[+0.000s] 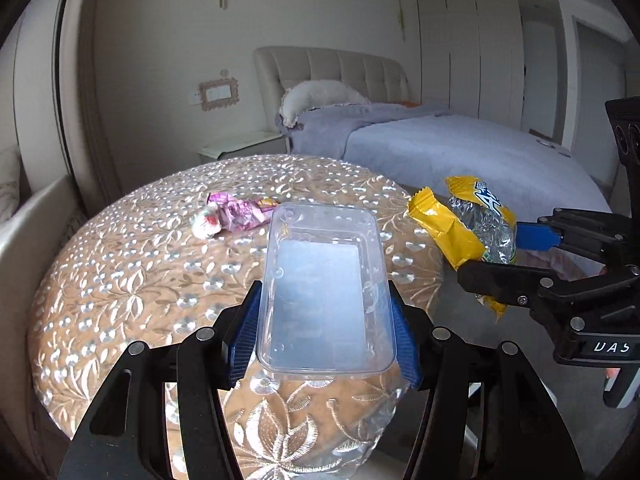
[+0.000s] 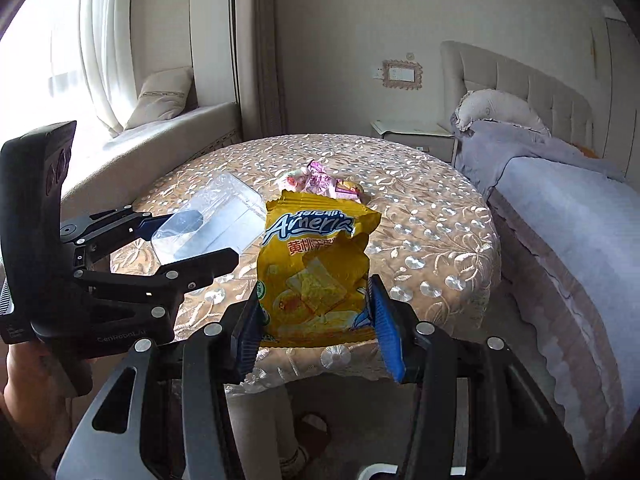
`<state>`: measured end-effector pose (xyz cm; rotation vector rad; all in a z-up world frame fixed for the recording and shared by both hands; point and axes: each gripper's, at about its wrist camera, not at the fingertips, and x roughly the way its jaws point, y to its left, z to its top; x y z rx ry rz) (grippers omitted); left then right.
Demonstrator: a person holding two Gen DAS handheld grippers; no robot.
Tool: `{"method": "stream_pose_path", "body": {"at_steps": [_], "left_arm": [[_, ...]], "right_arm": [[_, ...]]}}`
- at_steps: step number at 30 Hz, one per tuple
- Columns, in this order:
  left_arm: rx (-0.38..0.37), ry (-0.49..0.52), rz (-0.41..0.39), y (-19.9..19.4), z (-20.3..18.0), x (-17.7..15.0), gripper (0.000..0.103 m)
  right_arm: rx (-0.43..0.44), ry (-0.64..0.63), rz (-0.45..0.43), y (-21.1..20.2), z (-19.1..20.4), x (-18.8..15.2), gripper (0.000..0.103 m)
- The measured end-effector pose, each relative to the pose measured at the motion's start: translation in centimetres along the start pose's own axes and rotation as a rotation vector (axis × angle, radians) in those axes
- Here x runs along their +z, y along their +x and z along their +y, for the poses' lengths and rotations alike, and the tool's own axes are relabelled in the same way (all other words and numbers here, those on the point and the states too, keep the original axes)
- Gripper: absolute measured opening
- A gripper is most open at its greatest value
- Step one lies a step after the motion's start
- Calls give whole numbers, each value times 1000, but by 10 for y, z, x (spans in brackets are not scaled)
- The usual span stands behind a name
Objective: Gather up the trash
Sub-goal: 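Carry the box and yellow bag to the bin and release both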
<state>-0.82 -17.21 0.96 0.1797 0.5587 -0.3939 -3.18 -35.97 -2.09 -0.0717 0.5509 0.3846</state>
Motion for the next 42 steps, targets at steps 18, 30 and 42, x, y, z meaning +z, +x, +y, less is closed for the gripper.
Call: {"method": "stream_pose_path", "body": {"at_steps": [18, 30, 42], "left_arm": [[-333, 189, 195, 34, -159, -61, 58], [-489, 281, 398, 76, -231, -107, 58], [-490, 350, 477, 100, -253, -126, 98]], "right_arm": [[-165, 241, 65, -74, -78, -132, 51], [-192, 395, 197, -59, -121, -203, 51], [-193, 489, 333, -30, -147, -235, 99]]}}
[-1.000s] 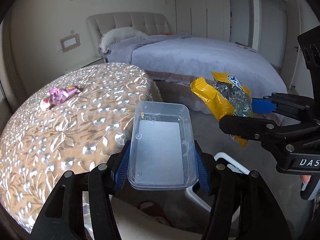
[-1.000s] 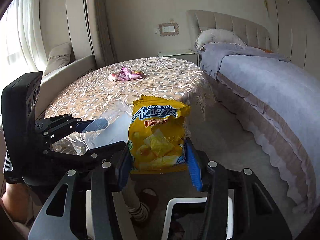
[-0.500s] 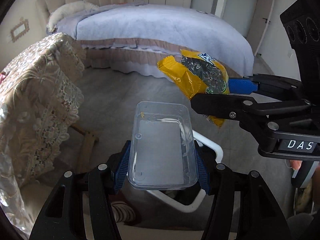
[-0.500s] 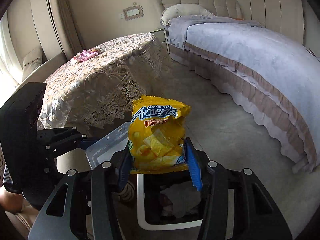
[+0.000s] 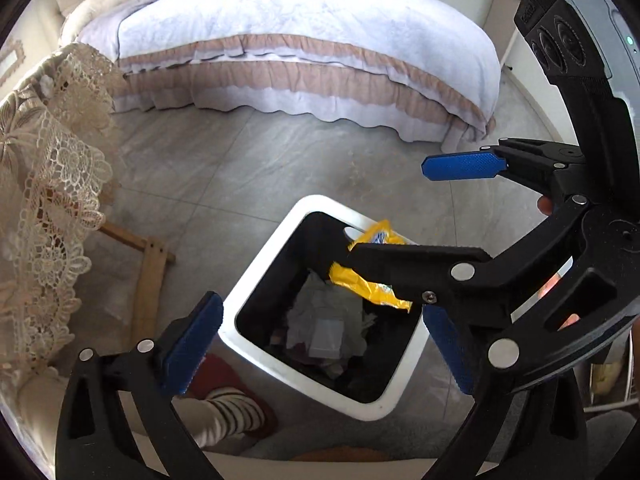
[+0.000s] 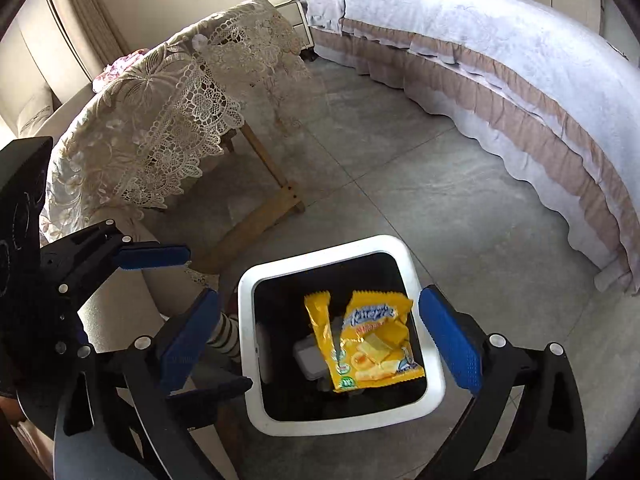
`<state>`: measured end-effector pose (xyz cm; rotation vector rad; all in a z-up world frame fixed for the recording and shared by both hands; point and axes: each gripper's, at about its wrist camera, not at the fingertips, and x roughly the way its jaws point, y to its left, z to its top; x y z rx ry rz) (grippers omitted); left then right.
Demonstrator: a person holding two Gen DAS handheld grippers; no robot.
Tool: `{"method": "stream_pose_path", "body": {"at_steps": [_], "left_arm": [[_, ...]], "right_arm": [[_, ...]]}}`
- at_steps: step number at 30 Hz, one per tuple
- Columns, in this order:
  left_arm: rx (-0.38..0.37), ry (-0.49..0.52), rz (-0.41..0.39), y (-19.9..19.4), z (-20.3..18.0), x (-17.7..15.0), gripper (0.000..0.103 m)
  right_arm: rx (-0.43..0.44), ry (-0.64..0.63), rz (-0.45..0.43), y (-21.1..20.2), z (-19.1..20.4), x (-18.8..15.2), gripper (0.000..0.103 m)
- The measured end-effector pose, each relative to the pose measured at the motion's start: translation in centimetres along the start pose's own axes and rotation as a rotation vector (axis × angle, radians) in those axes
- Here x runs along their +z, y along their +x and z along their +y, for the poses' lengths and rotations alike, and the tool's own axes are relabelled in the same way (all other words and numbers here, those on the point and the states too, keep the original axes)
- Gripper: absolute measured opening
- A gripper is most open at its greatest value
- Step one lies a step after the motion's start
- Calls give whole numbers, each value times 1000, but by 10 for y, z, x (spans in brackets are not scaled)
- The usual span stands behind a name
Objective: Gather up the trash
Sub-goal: 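Carry the box and yellow bag to the bin and release both, then return both tools to the table toward the pink wrapper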
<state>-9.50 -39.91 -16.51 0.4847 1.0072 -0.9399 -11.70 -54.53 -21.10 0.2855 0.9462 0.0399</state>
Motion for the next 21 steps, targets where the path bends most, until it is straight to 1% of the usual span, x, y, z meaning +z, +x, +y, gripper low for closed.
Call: {"method": "stream_pose_path", "body": {"at_steps": [3, 6, 8, 11, 13, 16, 21], "left_arm": [[7, -10, 0, 0, 6, -1, 98], [21, -40, -10, -4, 20, 2, 98], [29, -66, -29, -10, 31, 4, 98], [50, -95, -79, -27, 45, 6, 98], [68, -104, -116, -42, 54, 8, 98], [115, -112, -180, -67, 68, 11, 98], [188, -160, -270, -111, 100, 11, 98]], "right_arm": [[7, 21, -10, -2, -4, 3, 99], [6, 27, -33, -5, -5, 10, 99], [11, 29, -51, -8, -4, 15, 99], [23, 18, -79, -14, 1, 26, 99], [29, -9, -106, -19, 11, 35, 99], [53, -71, -156, -29, 31, 53, 99], [99, -226, -258, -44, 79, 87, 99]]}}
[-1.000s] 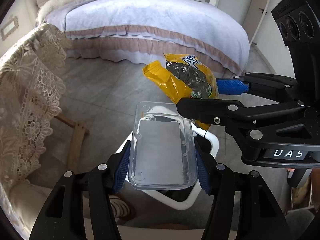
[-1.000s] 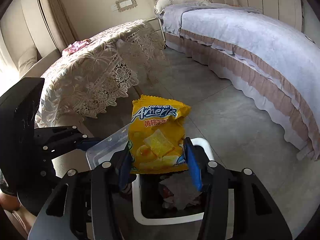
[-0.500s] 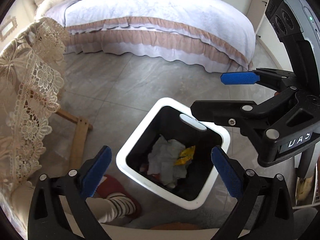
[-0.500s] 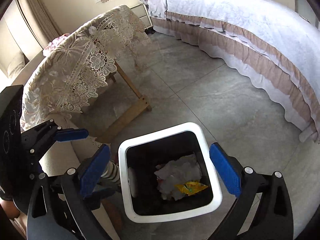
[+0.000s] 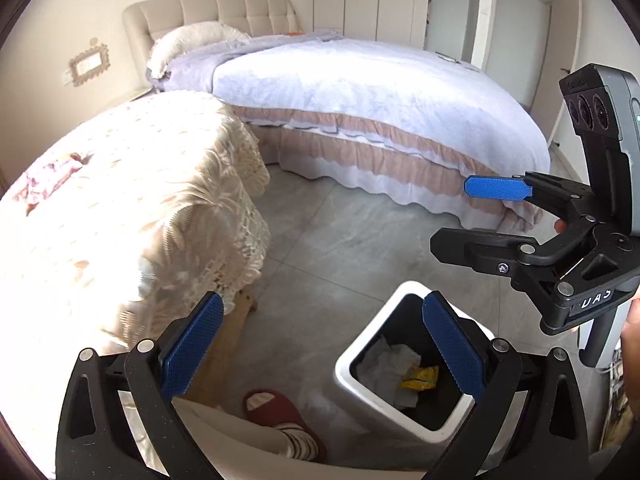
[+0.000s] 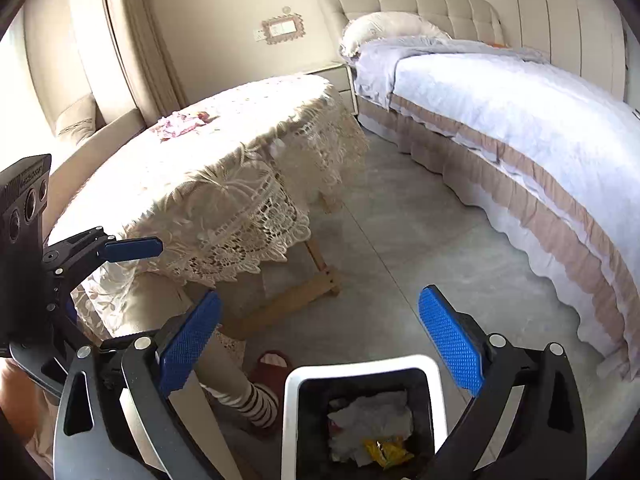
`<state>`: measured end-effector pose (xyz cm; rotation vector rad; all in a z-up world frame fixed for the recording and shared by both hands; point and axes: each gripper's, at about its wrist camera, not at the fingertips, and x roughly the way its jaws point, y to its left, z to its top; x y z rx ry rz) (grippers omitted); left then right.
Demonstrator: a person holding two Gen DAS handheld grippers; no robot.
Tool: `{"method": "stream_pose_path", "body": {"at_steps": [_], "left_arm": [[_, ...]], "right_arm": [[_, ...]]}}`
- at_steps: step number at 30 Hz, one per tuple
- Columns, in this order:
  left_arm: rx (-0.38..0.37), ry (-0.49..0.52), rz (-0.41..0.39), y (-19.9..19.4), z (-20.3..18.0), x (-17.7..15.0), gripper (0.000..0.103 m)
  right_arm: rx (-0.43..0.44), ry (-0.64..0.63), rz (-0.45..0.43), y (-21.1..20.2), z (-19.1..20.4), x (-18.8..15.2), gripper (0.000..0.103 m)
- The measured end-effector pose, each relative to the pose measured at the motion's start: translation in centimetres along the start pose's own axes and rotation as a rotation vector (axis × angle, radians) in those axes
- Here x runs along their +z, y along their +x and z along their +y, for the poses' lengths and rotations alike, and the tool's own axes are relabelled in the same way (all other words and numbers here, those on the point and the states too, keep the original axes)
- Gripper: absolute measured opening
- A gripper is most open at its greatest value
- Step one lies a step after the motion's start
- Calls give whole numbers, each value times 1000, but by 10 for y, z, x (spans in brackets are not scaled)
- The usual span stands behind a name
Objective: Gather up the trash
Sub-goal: 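Return both tools to the table toward the pink wrapper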
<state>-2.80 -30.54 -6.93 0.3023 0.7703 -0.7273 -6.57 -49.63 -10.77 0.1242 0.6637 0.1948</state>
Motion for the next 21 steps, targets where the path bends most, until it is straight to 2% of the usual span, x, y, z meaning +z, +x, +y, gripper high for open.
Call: {"method": "stream_pose_path", "body": {"at_steps": [4, 9, 14, 21], "left_arm": [[53, -41, -57, -26, 40, 9, 98], [154, -69, -98, -45, 88, 14, 98], [208, -133, -115, -56, 136, 20, 98], [235, -210, -142, -63, 201, 28, 98]], "right_arm": [[45, -116, -74, 8, 34, 34, 99], [111, -257, -118, 30, 76, 72, 99], [150, -388, -125, 60, 114, 103, 99], [224, -460, -118, 97, 152, 140, 99]]}}
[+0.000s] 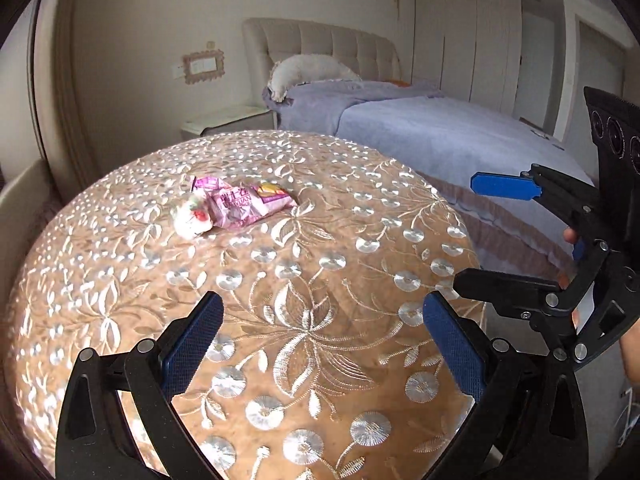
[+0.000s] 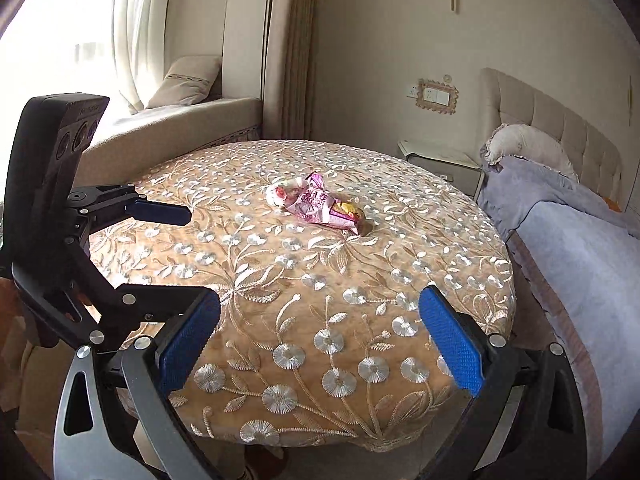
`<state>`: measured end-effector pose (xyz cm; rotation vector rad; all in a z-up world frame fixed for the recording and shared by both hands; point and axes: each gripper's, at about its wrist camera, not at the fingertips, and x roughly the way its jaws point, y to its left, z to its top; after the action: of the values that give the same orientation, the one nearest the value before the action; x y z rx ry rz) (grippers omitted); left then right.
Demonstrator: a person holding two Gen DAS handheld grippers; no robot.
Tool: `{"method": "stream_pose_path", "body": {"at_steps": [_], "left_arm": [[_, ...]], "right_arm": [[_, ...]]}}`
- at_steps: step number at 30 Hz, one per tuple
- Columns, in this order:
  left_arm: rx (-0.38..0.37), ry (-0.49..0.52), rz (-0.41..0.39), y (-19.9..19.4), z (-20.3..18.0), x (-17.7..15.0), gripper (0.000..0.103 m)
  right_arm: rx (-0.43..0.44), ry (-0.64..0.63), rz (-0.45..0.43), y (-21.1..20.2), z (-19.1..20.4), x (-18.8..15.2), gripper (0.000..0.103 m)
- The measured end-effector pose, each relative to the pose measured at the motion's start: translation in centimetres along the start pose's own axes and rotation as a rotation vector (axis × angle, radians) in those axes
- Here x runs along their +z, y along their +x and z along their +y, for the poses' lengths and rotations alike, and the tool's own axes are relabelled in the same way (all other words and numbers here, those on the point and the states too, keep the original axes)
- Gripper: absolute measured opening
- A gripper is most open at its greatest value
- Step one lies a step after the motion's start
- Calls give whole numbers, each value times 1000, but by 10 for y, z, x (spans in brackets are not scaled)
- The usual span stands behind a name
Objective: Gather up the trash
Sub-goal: 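Return both tools to the table toward the pink wrapper, then grasp the clear tissue bag with the left tool while the right tool grasps the pink wrapper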
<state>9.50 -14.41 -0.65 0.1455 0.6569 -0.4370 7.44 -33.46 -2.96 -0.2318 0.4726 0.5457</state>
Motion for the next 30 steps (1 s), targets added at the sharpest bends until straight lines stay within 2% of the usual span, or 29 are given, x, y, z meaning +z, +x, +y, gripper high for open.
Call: {"method": "stream_pose_path", "body": {"at_steps": [11, 14, 19, 27, 29, 30], "left_arm": [[72, -112, 3, 31, 87, 18, 98], [64, -165, 6, 43, 110, 25, 98], [10, -252, 3, 67, 137, 41, 98], [3, -287, 75, 117, 155, 58, 98], [-13, -303, 99, 128, 157, 58, 98], [-16, -310, 115, 133, 159, 58, 97]], "right_arm": [[76, -63, 44, 81, -3, 49, 99], [80, -95, 67, 103, -5, 55, 99], [84, -145, 122, 138, -13, 62, 99], [127, -211, 212, 185, -18, 69, 99], [136, -236, 235, 195, -17, 70, 96], [138, -245, 252, 200, -16, 70, 91]]}}
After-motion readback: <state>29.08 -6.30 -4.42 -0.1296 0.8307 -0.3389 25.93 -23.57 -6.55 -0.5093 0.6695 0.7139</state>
